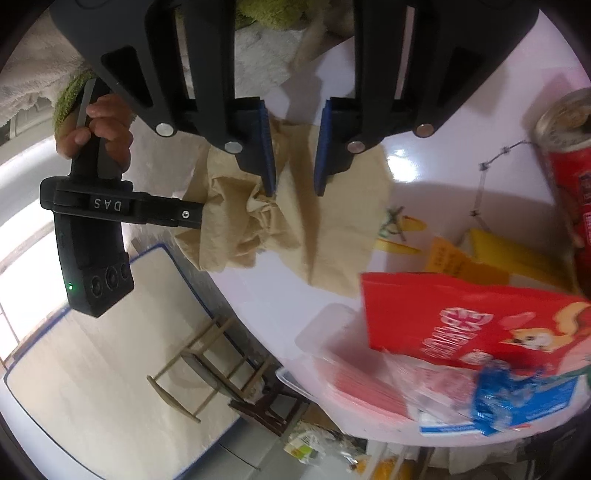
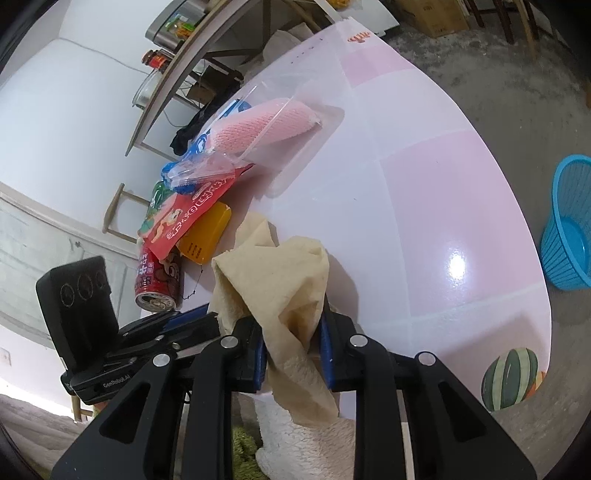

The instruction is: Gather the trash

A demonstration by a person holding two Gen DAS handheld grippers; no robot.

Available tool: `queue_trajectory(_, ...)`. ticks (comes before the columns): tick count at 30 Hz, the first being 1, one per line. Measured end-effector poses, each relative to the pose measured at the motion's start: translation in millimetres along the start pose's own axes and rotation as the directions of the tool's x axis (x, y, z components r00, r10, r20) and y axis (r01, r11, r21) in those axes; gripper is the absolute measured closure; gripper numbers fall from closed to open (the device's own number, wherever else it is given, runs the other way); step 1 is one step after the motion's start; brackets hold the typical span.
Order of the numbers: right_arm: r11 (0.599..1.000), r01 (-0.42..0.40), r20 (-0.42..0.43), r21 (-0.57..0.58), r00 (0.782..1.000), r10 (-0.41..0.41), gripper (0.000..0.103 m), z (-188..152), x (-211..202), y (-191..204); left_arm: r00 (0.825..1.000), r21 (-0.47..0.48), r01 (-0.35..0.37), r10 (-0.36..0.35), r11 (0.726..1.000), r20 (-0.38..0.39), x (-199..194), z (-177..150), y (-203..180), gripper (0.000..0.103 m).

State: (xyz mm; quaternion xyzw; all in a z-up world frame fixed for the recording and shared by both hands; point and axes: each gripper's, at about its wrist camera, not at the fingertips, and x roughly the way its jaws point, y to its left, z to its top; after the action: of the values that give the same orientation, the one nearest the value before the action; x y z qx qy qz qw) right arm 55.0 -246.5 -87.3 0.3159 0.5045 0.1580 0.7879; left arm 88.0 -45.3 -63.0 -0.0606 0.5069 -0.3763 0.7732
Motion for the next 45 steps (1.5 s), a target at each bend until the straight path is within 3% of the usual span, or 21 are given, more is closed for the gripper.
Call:
queue_trajectory(2, 1.0, 0.008, -0.011, 0.006, 1.0, -0.008, 0.081, 2.2, 0.0, 2.0, 1.0, 0.0, -0.012, 0.012, 1.0, 0.016, -4.6, -2.5, -1.0, 0.084)
queue_trajectory(5, 1.0, 0.012, -0.032, 0.026, 0.999, -0.012, 0.081, 5.8, 1.9, 1.4, 0.999, 0.036, 0.03, -0.031, 0.999, 0.025, -14.6, -11.8, -9.1, 0.082)
queue_trajectory(7, 0.999, 0.014, -0.046, 0.04, 0.999, -0.012, 0.081, 8.4, 2.4, 0.3, 0.998, 0.088, 0.068, -0.068, 0.994, -0.001, -10.7, -15.7, -17.1, 0.065)
queue_trajectory(8, 0.999, 0.015, -0.052, 0.046, 0.999, -0.012, 0.081, 9.3, 2.9, 0.2, 0.997, 0.114, 0.075, -0.073, 0.991, -0.019, -7.7, -18.7, -21.8, 0.063)
queue_trajectory(11, 0.998, 0.02, -0.068, 0.064, 0.998, -0.016, 0.081, 12.3, 4.5, 0.9, 1.0, 0.202, 0.008, -0.004, 0.979, -0.023, 1.6, -28.2, -36.2, 0.063)
queue_trajectory(14, 0.997, 0.017, -0.086, 0.078, 0.996, -0.01, 0.078, 14.7, 2.9, 0.5, 0.999, 0.209, -0.035, 0.035, 0.977, 0.003, 5.0, -30.7, -37.8, 0.066)
queue_trajectory(15, 0.996, 0.013, -0.093, 0.084, 0.996, -0.005, 0.078, 15.5, 1.8, 0.6, 0.999, 0.196, -0.036, 0.036, 0.98, 0.006, 6.1, -29.9, -36.6, 0.076)
queue_trajectory(16, 0.996, 0.008, -0.096, 0.092, 0.995, 0.001, 0.072, 16.3, 0.0, 0.3, 0.999, 0.187, -0.036, 0.037, 0.982, 0.0, 7.2, -28.9, -35.2, 0.087)
queue_trajectory(19, 0.992, -0.018, -0.081, 0.122, 0.996, 0.028, 0.046, 16.3, -10.9, -1.2, 1.0, 0.144, -0.023, 0.024, 0.989, -0.004, 15.6, -22.1, -29.7, 0.097)
queue_trajectory(24, 0.987, -0.066, -0.032, 0.147, 0.997, 0.071, 0.033, 12.2, -33.0, -0.1, 1.0, 0.105, -0.006, 0.006, 0.994, -0.003, 10.6, -23.6, -18.1, 0.102)
queue_trajectory(29, 0.968, -0.126, -0.039, 0.215, 0.99, 0.137, 0.032, 5.9, -32.9, -1.1, 1.0, 0.09, -0.002, 0.002, 0.996, 0.001, 8.4, -26.7, -15.9, 0.102)
queue_trajectory(40, 0.955, -0.098, 0.009, 0.281, 0.995, 0.099, 0.032, -5.6, -55.9, -12.9, 1.0, 0.059, -0.012, 0.012, 0.998, 0.012, 10.1, -23.2, -10.0, 0.103)
queue_trajectory(45, 0.954, -0.111, -0.022, 0.278, 0.992, 0.122, 0.032, -9.1, -44.9, -9.0, 0.999, 0.061, -0.029, 0.028, 0.998, 0.019, 12.7, -21.6, -13.8, 0.103)
